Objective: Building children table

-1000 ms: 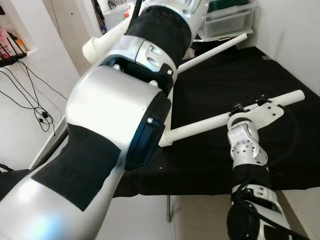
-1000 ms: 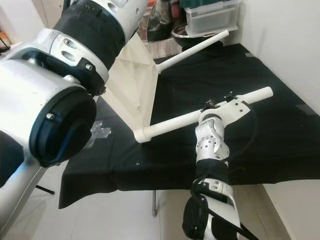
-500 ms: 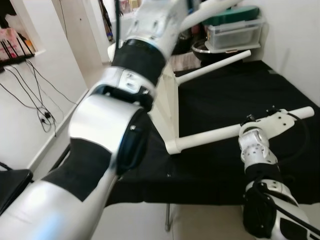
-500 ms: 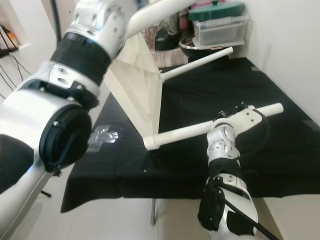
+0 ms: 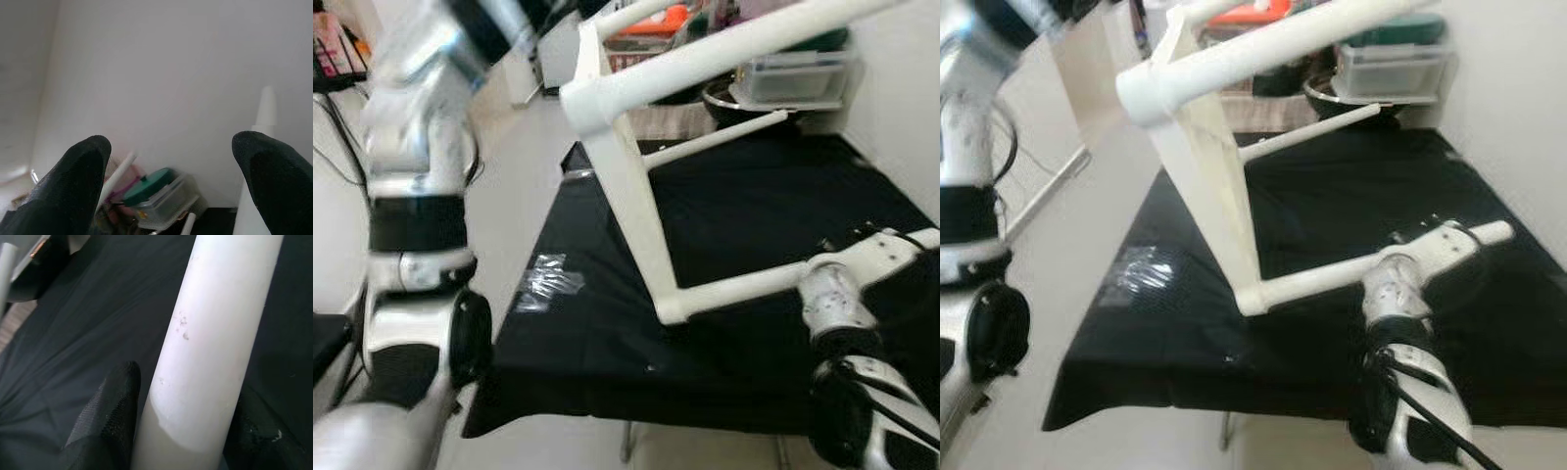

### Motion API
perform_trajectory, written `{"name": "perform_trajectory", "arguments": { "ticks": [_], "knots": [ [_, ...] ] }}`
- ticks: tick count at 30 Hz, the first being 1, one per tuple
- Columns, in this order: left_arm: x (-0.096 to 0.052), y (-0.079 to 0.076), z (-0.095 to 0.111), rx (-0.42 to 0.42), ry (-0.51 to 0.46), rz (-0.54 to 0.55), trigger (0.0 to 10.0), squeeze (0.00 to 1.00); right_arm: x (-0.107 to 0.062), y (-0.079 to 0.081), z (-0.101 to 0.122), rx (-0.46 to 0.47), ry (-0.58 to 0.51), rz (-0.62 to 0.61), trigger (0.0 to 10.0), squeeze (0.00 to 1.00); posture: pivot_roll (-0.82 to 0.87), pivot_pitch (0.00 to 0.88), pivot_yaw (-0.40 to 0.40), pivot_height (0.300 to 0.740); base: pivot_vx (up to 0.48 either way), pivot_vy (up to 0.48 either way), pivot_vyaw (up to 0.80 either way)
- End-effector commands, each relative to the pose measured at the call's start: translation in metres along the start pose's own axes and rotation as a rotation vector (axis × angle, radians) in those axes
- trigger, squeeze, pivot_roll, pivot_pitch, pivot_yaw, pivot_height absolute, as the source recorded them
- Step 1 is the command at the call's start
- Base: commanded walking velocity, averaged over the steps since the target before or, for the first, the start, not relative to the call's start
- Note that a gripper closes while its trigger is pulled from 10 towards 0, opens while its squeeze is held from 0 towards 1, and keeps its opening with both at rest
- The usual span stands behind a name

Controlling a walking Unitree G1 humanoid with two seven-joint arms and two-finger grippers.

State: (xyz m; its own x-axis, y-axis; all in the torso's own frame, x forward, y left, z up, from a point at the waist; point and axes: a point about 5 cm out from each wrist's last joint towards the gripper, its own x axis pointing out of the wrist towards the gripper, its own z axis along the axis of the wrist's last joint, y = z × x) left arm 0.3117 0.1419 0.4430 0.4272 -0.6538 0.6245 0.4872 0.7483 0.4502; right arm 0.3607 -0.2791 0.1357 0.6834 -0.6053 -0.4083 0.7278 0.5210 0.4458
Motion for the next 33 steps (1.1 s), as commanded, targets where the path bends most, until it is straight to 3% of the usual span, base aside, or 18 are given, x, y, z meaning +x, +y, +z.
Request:
{"name": "perform_trajectory", "arguments": {
  "ticks": [1,2,5,6,8,12,17,22,23,24,25,27,30,31,33],
  "knots": [
    [-0.015,0.004,0.010,0.047,0.014,0.065,10.0,0.00,-0.014,-0.118,-0.116,-0.651,0.366,-0.252,10.0,0.00,0.07,0.103,0.008,0.740,0.000,0.000,0.00],
    [-0.015,0.004,0.010,0.047,0.014,0.065,10.0,0.00,-0.014,-0.118,-0.116,-0.651,0.366,-0.252,10.0,0.00,0.07,0.103,0.008,0.740,0.000,0.000,0.00],
    [-0.042,0.004,0.008,0.034,0.072,0.181,10.0,0.00,-0.013,-0.119,-0.114,-0.661,0.359,-0.253,10.0,0.00,0.07,0.103,0.003,0.740,0.000,0.000,0.00],
    [-0.042,0.004,0.008,0.034,0.072,0.181,10.0,0.00,-0.013,-0.119,-0.114,-0.661,0.359,-0.253,10.0,0.00,0.07,0.103,0.003,0.740,0.000,0.000,0.00],
    [-0.056,0.004,0.008,0.029,0.110,0.248,10.0,0.00,-0.013,-0.123,-0.113,-0.684,0.361,-0.259,10.0,0.00,0.07,0.102,0.002,0.740,0.000,0.000,0.00],
    [-0.059,0.005,0.012,0.024,0.105,0.270,10.0,0.00,-0.014,-0.128,-0.115,-0.697,0.371,-0.269,10.0,0.00,0.07,0.103,0.003,0.740,0.000,0.000,0.00],
    [-0.063,0.017,0.019,0.024,0.092,0.334,10.0,0.00,-0.017,-0.139,-0.122,-0.717,0.415,-0.278,10.0,0.00,0.07,0.113,0.009,0.740,0.000,0.000,0.00],
    [-0.069,0.018,0.010,0.001,0.126,0.362,10.0,0.00,-0.016,-0.133,-0.122,-0.701,0.417,-0.226,10.0,0.00,0.06,0.120,0.008,0.740,0.000,0.000,0.00],
    [-0.070,0.016,0.008,-0.006,0.133,0.367,10.0,0.00,-0.013,-0.126,-0.117,-0.685,0.394,-0.196,10.0,0.08,0.05,0.125,0.007,0.740,0.000,0.000,0.00],
    [-0.071,0.015,0.007,-0.010,0.137,0.369,10.0,0.00,-0.011,-0.121,-0.114,-0.674,0.377,-0.176,10.0,0.08,0.05,0.125,0.007,0.740,0.000,0.000,0.00],
    [-0.071,0.014,0.005,-0.014,0.142,0.370,10.0,0.00,-0.008,-0.114,-0.108,-0.650,0.348,-0.157,10.0,1.00,0.05,0.126,0.007,0.740,0.000,0.000,0.00],
    [-0.072,0.013,0.004,-0.019,0.146,0.372,10.0,0.00,-0.006,-0.107,-0.102,-0.631,0.319,-0.136,10.0,1.00,0.05,0.126,0.007,0.740,0.000,0.000,0.00],
    [-0.074,0.010,-0.002,-0.037,0.162,0.373,10.0,0.00,-0.001,-0.072,-0.085,-0.631,0.228,-0.020,10.0,1.00,0.03,0.129,0.008,0.740,0.000,0.000,0.00],
    [-0.074,0.010,-0.002,-0.037,0.162,0.373,10.0,0.00,-0.001,-0.072,-0.085,-0.631,0.228,-0.020,10.0,1.00,0.03,0.129,0.008,0.740,0.000,0.000,0.00],
    [-0.075,0.010,-0.005,-0.055,0.166,0.378,10.0,0.00,0.000,-0.045,-0.070,-0.628,0.143,0.072,10.0,1.00,0.03,0.129,0.008,0.740,0.000,0.000,0.00]
  ]
}}
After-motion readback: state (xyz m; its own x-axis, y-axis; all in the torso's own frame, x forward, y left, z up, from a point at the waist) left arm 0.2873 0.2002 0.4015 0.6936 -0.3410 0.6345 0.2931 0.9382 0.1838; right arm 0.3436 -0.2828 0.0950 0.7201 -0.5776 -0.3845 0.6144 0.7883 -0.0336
